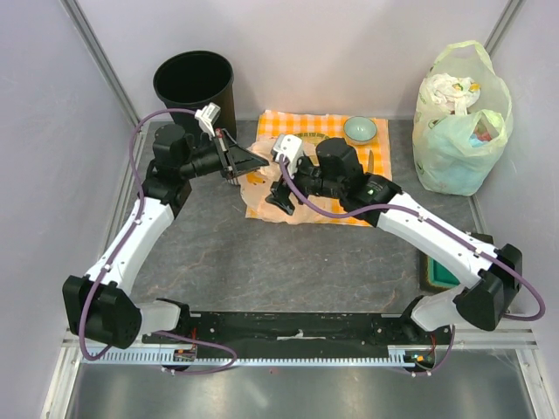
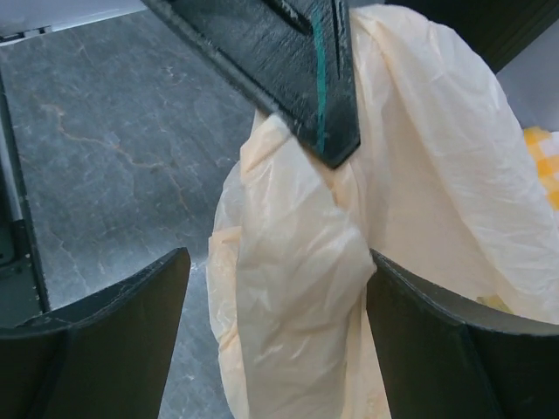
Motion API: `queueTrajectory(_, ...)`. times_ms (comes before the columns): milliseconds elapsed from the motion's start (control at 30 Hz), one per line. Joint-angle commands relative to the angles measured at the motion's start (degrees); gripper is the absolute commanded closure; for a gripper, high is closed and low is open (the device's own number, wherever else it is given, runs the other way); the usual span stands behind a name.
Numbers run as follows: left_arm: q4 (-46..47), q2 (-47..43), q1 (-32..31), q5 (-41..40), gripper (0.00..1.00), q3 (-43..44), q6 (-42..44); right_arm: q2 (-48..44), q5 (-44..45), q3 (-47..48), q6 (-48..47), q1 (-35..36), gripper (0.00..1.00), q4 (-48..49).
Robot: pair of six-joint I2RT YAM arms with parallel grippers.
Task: Put the trash bags into the trash bin
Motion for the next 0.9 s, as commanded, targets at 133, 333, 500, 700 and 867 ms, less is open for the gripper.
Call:
queueTrajectory(133,-0.11,0.57,0.54,1.07,0.95,4.72,-0.55,-0.92,15.72,2.27,3.47,-0.60,1.00,5.81)
queueTrajectory(333,-0.36,3.99,13.28,8.69,0.28,11.38,8.10,-2.33,-10.15,3.06,27.38,-19.22,1.00,7.47)
queueTrajectory(500,-10.22,-4.05,17.60,9.16,0.17,5.28,32.48,-2.68,-23.47,-0.63,50.12,-27.23,1.00,23.80)
queueTrajectory(700,1.82,-9.71,12.27,7.85,0.09,-11.27,38.46,-0.49,-35.00,-2.65,66.60,-29.79,1.00,40.87)
queueTrajectory(867,8.84,-6.46,4.52,7.85,0.08,-8.99,32.15,-0.58,-35.88,-2.04,67.84,-29.70,1.00,42.19)
